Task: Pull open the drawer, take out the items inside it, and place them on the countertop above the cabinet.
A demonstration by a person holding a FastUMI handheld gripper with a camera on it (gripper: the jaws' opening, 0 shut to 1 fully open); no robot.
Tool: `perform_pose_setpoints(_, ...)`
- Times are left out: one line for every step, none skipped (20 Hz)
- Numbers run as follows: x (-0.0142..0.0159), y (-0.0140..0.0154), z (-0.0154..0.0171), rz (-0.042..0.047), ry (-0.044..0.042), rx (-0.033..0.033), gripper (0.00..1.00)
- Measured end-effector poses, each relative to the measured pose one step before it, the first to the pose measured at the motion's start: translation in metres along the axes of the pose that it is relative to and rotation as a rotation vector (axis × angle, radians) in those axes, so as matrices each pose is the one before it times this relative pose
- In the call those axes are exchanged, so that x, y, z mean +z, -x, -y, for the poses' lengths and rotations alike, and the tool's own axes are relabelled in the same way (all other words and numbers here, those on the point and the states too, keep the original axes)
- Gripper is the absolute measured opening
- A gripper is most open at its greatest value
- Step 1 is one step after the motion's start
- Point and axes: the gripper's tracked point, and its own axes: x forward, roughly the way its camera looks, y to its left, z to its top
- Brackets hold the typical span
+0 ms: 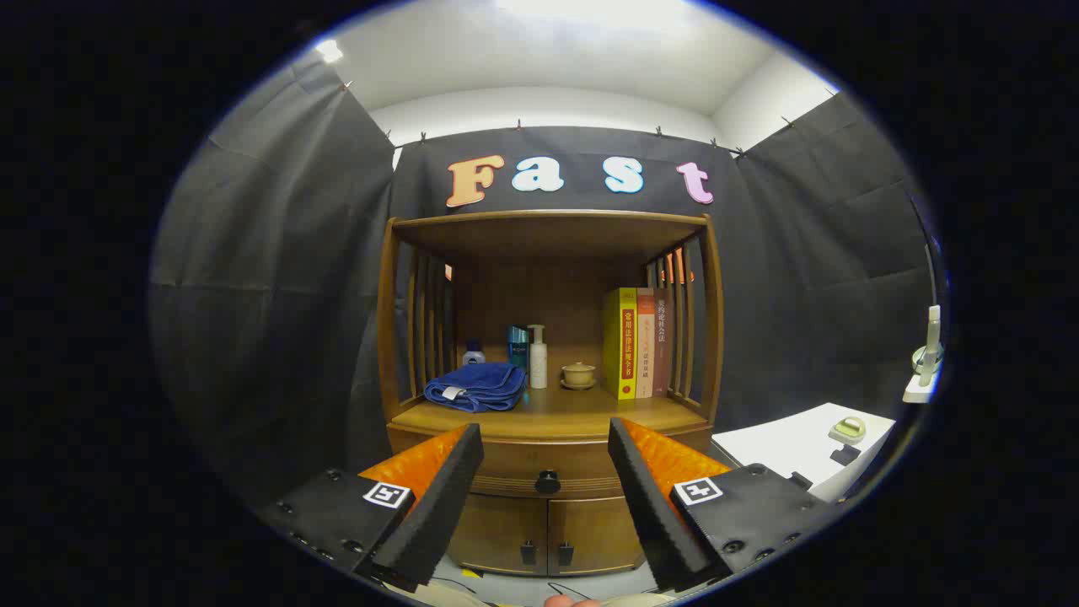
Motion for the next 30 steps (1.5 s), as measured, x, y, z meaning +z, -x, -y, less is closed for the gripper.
perform_pose_setpoints(0.00076, -0.00162, 0.00157, 0.00078, -0.00597, -0.00310, 0.98)
perform_pose_setpoints(-0.00036, -0.00042, 0.00108, 0.00019, -0.00308, -0.00470, 0.98)
perform_pose_setpoints(0.00142, -0.00119, 0.00217, 0.00180, -0.00055, -0.00297, 0.98)
perform_pose_setpoints(0.00063, -0.00004, 0.00148, 0.00160, 0.00165, -0.00158, 0.98)
perform_pose_setpoints(-0.00093, -0.00067, 0.00104, -0.00213, 0.00286, -0.00097, 0.98)
perform_pose_setpoints(-0.00148, 0.00015, 0.00051, -0.00115, 0.00167, 0.00121, 0.98)
perform_pose_setpoints(0.00055, 0.00054, -0.00017, 0.00290, -0.00237, 0.00011, 0.98)
perform_pose_setpoints(0.00055, 0.00009, -0.00066, 0.00207, -0.00396, 0.00526, 0.98)
perform_pose_setpoints(-0.00097, 0.00022, -0.00071, -0.00242, -0.00440, 0.00276, 0.98)
perform_pose_setpoints(-0.00121, 0.00007, -0.00005, -0.00097, -0.00420, 0.00133, 0.98)
perform_pose_setpoints(0.00003, -0.00013, 0.00016, -0.00253, -0.00190, 0.00093, 0.98)
perform_pose_setpoints(-0.00115, -0.00010, 0.00018, -0.00303, 0.00118, -0.00033, 0.98)
perform_pose_setpoints(0.00106, 0.00063, 0.00039, 0.00096, 0.00106, -0.00144, 0.98)
perform_pose_setpoints(0.00011, 0.00018, -0.00040, 0.00069, 0.00152, 0.00195, 0.98)
perform_pose_setpoints(-0.00014, 0.00047, -0.00183, -0.00113, 0.00148, 0.00226, 0.98)
perform_pose_setpoints(-0.00113, 0.00002, -0.00177, 0.00060, -0.00091, 0.00203, 0.98)
perform_pose_setpoints(-0.00058, -0.00047, -0.00112, 0.00045, -0.00479, 0.00265, 0.98)
perform_pose_setpoints(-0.00026, 0.00020, -0.00368, 0.00585, -0.00770, 0.01010, 0.98)
perform_pose_setpoints(0.00108, -0.00047, -0.00441, 0.00856, -0.00765, 0.01123, 0.98)
perform_pose_setpoints(-0.00001, -0.00178, -0.00314, 0.00865, -0.00670, 0.00778, 0.98)
perform_pose_setpoints(-0.00260, -0.00269, -0.00070, 0.00439, -0.00420, 0.00420, 0.98)
perform_pose_setpoints(-0.00450, -0.00491, 0.00044, 0.00395, -0.00256, 0.00005, 0.98)
perform_pose_setpoints(-0.00318, -0.00567, -0.00022, 0.00843, -0.00170, 0.00456, 0.98)
perform_pose_setpoints(-0.00665, -0.00752, 0.00126, -0.00020, -0.00034, 0.00005, 0.98)
perform_pose_setpoints(-0.00880, -0.00792, 0.00281, -0.00344, -0.00320, -0.00010, 0.98)
perform_pose_setpoints(-0.01143, -0.01076, 0.00192, -0.00651, -0.00120, 0.00565, 0.98)
perform_pose_setpoints(-0.01052, -0.01065, 0.00194, -0.01267, 0.00258, 0.00355, 0.98)
perform_pose_setpoints(-0.00885, -0.01036, 0.00155, -0.00407, 0.00470, 0.00247, 0.98)
perform_pose_setpoints(-0.00535, -0.01070, 0.00254, 0.00178, 0.00888, 0.00008, 0.98)
perform_pose_setpoints(-0.00723, -0.01064, 0.00111, 0.00704, 0.00676, -0.00376, 0.98)
